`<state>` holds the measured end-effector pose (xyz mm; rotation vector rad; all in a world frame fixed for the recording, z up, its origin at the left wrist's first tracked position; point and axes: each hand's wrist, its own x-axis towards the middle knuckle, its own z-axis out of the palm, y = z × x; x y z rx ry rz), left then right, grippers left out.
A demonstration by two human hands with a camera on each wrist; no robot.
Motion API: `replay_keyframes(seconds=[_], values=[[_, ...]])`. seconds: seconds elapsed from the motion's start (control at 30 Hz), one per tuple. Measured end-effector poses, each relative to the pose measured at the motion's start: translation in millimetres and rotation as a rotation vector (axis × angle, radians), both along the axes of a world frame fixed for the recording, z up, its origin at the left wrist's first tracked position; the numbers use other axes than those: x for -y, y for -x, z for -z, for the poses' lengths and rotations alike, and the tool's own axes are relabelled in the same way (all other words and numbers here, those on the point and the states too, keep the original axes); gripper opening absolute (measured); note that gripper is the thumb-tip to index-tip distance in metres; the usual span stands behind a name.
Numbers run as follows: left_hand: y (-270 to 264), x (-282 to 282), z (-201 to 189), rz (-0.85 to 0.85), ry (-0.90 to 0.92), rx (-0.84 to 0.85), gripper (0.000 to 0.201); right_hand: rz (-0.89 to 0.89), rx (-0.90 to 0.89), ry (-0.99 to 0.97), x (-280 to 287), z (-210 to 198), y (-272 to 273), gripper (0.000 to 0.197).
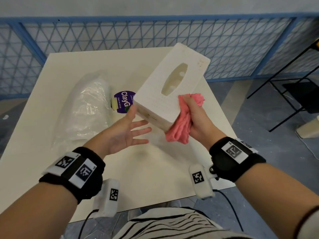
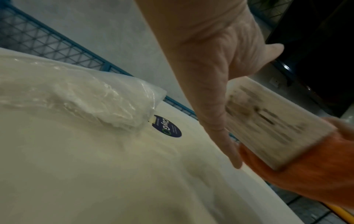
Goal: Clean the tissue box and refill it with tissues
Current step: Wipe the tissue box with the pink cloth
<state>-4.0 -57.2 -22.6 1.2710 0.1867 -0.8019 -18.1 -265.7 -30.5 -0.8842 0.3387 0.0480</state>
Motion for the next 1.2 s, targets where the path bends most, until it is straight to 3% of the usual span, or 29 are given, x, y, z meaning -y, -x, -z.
replay_keyframes(seconds=[0.1, 0.2, 0.27, 0.4, 0.57, 0.63, 0.7, 0.73, 0.8, 0.9, 0.93, 1.0, 1.07, 1.13, 1.2], values=[[0.7, 17.8, -6.0, -0.006, -0.018, 0.048, 0.069, -0.038, 0.026, 0.025, -20.2, 1.0, -3.0, 0.049], [-3.8, 24.2, -5.2, -0.204, -0.002, 0.092, 0.03, -0.088, 0.052, 0.107, -33.7, -0.1, -2.2, 0.04], [-7.9, 20.0, -6.4, -0.328, 0.054, 0.107, 0.019, -0.08, 0.046, 0.153, -32.4, 1.9, -2.3, 0.038], [-15.1, 3.4, -8.4, -0.433, 0.069, 0.106, 0.023, -0.025, -0.008, 0.22, -11.1, 1.4, 0.0, 0.03], [-18.9, -16.5, -2.2, -0.479, 0.041, 0.092, 0.023, 0.326, 0.006, 0.482, 34.1, -21.4, -5.5, 0.029], [-19.2, -20.2, 0.0, -0.461, 0.012, 0.112, 0.021, 0.495, 0.082, 0.629, 45.2, -36.4, -7.5, 0.026], [-19.6, -20.6, 1.4, -0.426, -0.026, 0.153, 0.022, 0.593, 0.225, 0.702, 45.8, -46.1, -9.7, 0.04], [-19.8, -19.9, 2.0, -0.412, -0.045, 0.174, 0.028, 0.582, 0.291, 0.74, 43.2, -45.9, -12.7, 0.05], [-21.0, -17.7, 4.0, -0.391, -0.079, 0.22, 0.049, 0.391, 0.367, 0.906, 35.8, -39.8, -16.1, 0.071], [-22.3, -16.3, 4.8, -0.364, -0.108, 0.293, 0.079, -0.018, 0.326, 1.585, 38.9, -15.8, -23.7, 0.092], [-21.9, -16.1, 5.2, -0.362, -0.111, 0.311, 0.082, -0.08, 0.302, 1.703, 42.8, -8.8, -25.3, 0.092], [-20.2, -15.0, 6.3, -0.374, -0.103, 0.324, 0.081, -0.03, 0.265, 1.657, 47.6, -3.8, -26.8, 0.079], [-18.6, -10.6, 6.8, -0.384, -0.09, 0.315, 0.071, 0.166, 0.304, 1.607, 37.2, -7.4, -21.2, 0.059], [-17.9, -3.7, 6.2, -0.392, -0.085, 0.317, 0.058, 0.266, 0.476, 1.604, 14.4, -13.7, -10.2, 0.04], [-17.6, 2.5, 3.4, -0.393, -0.098, 0.35, 0.047, 0.141, 0.678, 1.541, -15.9, -10.9, 5.5, 0.036]])
